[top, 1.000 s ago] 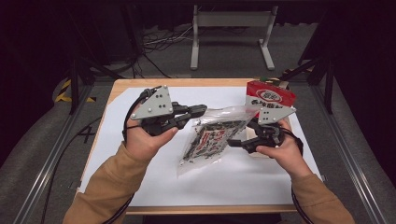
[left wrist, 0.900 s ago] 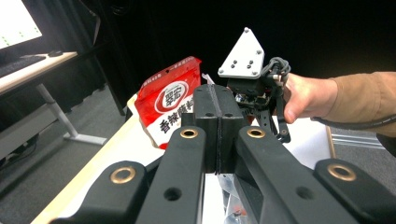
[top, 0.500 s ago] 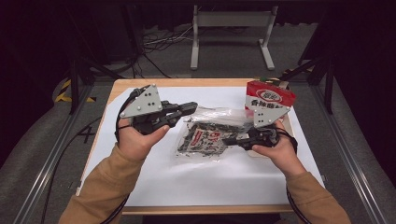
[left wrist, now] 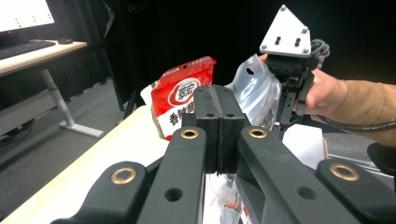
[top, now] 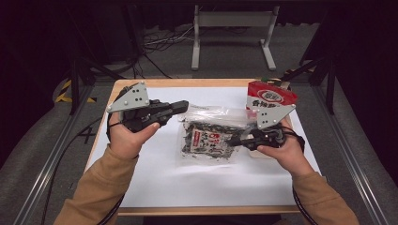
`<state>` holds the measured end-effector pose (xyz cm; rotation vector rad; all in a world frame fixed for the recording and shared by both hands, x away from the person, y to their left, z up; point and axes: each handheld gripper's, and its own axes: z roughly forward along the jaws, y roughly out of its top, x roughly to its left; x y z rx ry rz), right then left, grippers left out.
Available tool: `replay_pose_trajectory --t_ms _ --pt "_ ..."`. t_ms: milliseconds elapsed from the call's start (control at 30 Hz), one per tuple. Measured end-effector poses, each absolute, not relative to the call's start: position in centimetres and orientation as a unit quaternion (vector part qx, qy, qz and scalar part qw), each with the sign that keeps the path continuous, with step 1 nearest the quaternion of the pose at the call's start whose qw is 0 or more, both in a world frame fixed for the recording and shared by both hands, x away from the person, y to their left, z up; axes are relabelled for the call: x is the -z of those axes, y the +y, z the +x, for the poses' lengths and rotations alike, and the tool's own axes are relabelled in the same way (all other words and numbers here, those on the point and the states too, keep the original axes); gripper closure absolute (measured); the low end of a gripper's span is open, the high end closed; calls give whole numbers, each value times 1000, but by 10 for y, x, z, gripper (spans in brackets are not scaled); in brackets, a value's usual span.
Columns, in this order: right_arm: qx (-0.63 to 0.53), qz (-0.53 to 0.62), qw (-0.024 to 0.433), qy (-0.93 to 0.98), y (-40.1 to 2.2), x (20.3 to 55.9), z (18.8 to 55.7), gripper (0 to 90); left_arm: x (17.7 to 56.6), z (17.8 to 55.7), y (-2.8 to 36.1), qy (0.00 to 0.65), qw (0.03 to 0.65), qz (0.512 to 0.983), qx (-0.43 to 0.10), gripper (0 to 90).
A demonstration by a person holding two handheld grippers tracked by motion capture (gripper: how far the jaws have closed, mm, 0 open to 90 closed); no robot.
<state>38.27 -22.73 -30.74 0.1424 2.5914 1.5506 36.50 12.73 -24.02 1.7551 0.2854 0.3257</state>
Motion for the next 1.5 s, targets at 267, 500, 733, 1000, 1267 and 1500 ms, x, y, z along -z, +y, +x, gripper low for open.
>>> replay_pose_trajectory --t_ms 267,500,733,1000,1267,1500 --pt "-484 66 67 870 -235 290 374 752 246 366 133 138 625 757 -132 785" --pt "-470 98 72 874 -249 279 371 752 250 366 139 150 626 753 -137 683" --pt "-467 134 78 871 -263 268 369 752 260 367 142 158 612 762 -143 621" --pt "-467 146 87 868 -276 258 368 752 271 369 145 168 597 772 -139 550" --pt "-463 157 99 867 -287 249 369 752 283 372 151 185 587 776 -137 525" --pt "-457 165 111 867 -297 239 369 752 297 374 155 205 580 777 -133 490"
